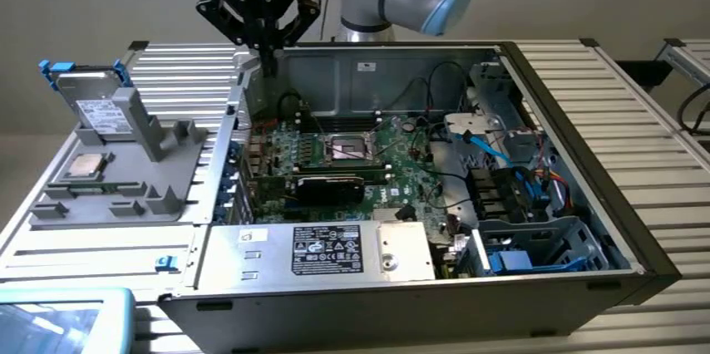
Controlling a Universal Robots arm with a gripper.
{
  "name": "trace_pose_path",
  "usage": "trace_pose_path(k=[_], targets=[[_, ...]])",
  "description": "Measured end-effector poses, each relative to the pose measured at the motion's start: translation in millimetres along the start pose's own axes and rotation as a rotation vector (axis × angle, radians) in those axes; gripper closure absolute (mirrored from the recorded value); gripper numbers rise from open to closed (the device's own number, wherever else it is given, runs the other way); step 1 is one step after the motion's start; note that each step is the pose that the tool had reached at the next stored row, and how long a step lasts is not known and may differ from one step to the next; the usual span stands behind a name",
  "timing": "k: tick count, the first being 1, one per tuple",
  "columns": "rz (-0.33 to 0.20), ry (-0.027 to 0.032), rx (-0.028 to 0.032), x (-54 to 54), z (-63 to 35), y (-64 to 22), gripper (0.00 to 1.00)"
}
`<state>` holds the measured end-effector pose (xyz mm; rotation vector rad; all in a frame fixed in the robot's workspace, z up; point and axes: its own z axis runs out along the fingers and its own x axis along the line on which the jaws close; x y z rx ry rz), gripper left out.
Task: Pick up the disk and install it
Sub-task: 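Reach for the disk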
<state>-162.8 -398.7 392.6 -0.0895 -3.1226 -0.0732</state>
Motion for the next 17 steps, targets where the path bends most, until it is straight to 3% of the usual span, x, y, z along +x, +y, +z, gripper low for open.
trace_pose_path(k=[11,17], targets=[[0.000,-0.0010,-0.0001,49.8,1.5,-2.1,0.89],[0.000,-0.0011,0.0017,77.3,4.6,3.1,0.89]])
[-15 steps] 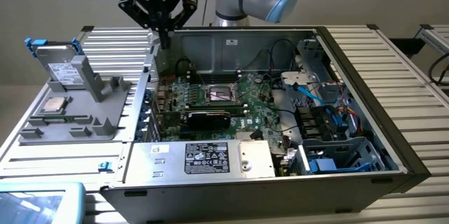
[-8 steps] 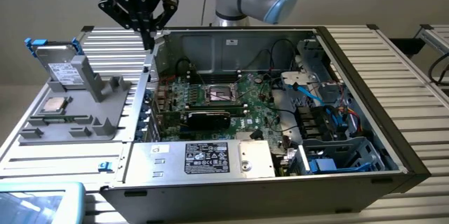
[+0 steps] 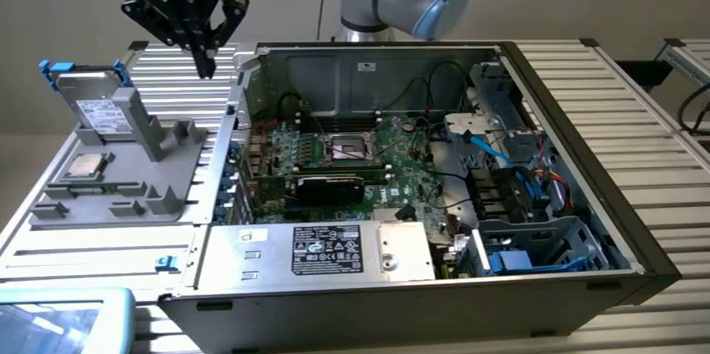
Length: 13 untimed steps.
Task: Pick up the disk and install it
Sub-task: 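Reach for the disk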
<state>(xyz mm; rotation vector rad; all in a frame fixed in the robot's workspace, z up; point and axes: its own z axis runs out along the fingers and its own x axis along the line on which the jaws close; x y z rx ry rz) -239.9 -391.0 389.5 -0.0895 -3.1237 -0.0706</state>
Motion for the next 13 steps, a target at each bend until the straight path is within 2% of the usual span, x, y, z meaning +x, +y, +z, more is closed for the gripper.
trace_pose_path(k=[3,7,11,12,13], targets=[[0.000,0.0000,0.0040,11.9,2.8,6.2,0.89],[0.000,-0.0007,0.0122,25.9,8.5,15.5,0.89],[0.000,-0.0018,0.0306,33.2,12.3,25.3,0.89],[0.000,-0.0019,0.0343,35.7,12.8,27.9,0.89],[0.000,-0.0019,0.0349,38.6,13.0,30.4,0.89]])
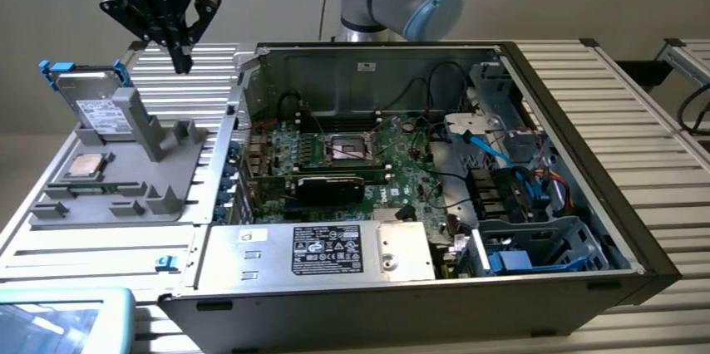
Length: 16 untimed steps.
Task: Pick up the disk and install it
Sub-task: 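Reach for the disk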
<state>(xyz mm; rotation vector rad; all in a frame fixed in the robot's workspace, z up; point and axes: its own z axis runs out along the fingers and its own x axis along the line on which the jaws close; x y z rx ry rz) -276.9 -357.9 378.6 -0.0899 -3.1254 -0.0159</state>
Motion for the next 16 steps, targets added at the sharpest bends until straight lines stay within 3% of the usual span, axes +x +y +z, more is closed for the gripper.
trace_pose_path(k=[5,16], targets=[[0.000,0.0000,0.0001,15.1,0.3,3.0,0.89],[0.000,-0.0001,0.0000,65.1,0.8,1.0,0.89]])
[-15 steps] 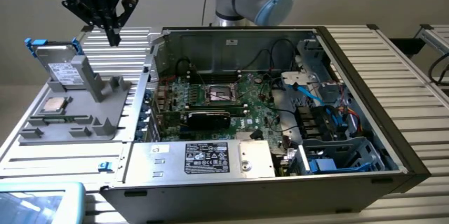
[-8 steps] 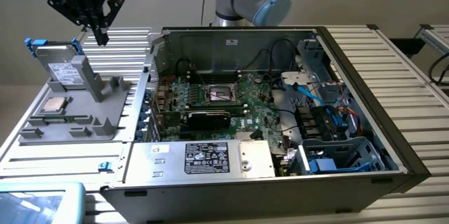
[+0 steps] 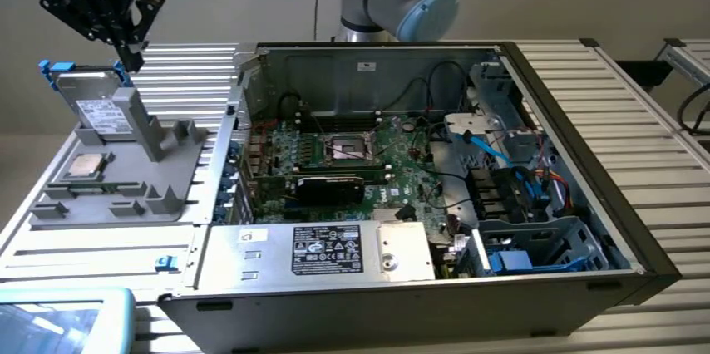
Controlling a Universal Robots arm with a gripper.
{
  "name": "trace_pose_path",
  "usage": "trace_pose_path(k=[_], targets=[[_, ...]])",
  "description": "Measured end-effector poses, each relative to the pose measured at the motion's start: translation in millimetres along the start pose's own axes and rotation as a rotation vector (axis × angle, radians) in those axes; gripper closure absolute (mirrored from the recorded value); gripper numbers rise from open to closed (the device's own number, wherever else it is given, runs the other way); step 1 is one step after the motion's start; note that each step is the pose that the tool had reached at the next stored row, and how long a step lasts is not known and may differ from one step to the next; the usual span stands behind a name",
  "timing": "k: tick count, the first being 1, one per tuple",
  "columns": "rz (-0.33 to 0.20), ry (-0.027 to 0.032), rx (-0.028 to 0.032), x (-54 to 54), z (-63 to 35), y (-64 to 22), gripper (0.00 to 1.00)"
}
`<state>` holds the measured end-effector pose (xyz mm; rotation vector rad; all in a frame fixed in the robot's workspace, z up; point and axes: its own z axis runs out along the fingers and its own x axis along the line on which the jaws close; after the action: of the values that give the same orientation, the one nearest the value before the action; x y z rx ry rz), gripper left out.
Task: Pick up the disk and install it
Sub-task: 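Reach for the disk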
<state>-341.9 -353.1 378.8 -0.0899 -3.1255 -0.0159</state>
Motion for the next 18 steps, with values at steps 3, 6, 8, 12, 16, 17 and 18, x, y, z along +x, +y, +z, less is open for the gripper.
trace_pose_path(k=[3,6,8,12,16,17,18], targets=[[0.000,0.0000,0.0000,13.6,0.2,-0.7,0.89],[0.000,0.0001,0.0001,27.1,0.4,-1.5,0.89],[0.000,0.0000,0.0000,36.6,0.5,-2.0,0.89],[0.000,0.0000,-0.0001,54.6,0.6,-3.1,0.89],[0.000,0.0001,-0.0002,70.2,0.3,-1.2,0.89],[0.000,0.0001,-0.0002,72.9,0.3,0.9,0.89],[0.000,0.0001,-0.0002,74.7,0.2,3.5,0.89]])
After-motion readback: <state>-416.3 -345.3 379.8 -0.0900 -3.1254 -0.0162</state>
